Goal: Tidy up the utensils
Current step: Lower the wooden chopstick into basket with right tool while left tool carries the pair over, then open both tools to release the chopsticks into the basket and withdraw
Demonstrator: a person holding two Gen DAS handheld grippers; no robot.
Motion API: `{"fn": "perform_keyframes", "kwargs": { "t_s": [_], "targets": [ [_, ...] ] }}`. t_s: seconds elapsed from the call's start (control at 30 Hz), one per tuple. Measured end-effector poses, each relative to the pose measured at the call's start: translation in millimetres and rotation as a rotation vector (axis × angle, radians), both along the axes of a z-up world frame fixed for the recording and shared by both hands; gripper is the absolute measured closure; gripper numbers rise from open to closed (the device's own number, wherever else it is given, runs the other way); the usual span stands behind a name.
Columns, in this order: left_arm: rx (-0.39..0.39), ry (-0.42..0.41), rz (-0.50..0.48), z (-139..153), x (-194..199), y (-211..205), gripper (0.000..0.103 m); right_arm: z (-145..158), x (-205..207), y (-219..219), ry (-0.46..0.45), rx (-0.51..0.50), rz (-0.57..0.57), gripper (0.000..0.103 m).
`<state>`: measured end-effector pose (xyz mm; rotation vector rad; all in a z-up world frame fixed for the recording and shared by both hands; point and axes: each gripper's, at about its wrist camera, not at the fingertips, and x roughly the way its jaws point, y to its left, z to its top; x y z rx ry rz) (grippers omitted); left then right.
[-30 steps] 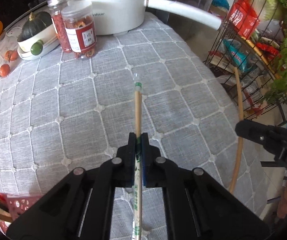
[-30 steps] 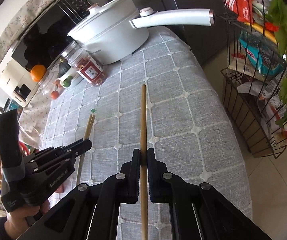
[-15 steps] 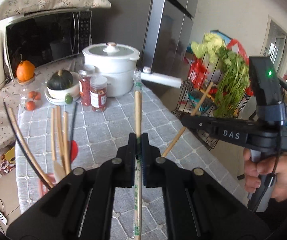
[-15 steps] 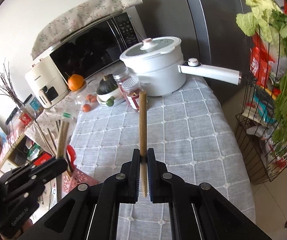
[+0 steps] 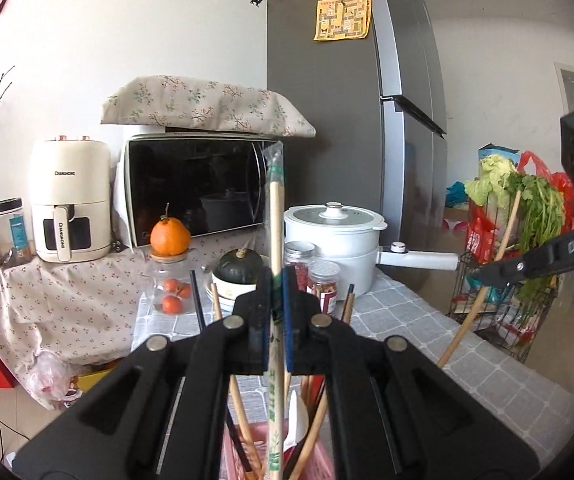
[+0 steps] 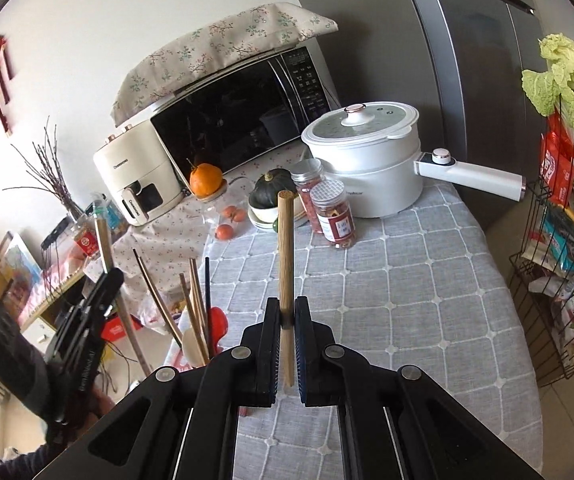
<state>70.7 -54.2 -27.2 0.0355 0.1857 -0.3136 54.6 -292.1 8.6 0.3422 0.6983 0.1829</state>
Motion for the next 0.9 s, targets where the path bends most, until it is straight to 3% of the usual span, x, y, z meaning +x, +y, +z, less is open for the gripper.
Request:
{"fn": "perform_keyframes", "kwargs": {
  "t_s": [0.2,0.33,0.57,0.7,0.8,0.9],
  "targets": [
    [0.001,-0.023,0.044,-16,9,0,0.097,2,0,11,-0.011,-0.010,0.025,0.096],
    [-0.036,0.034,0.076,-29,12,12,0.096,4,-3,16,-0.021,-0.014,0.040,0.096],
    [-0.031,0.145,0.074,-26,-2,27,0.071,18,-14,31,-0.056,-0.017,0.083,0.096],
    [-0.026,0.204,0.067,-9,-11,33,0.040,31,-20,43,-0.088,0.000,0.116,0.096],
    [-0.002,0.282,0.087,0,-13,39,0.030,38,-20,54,-0.101,0.029,0.151,0.096],
    [-0.004,0.410,0.123,2,-13,49,0.023,38,-17,68,-0.103,0.031,0.175,0.096]
  ]
}}
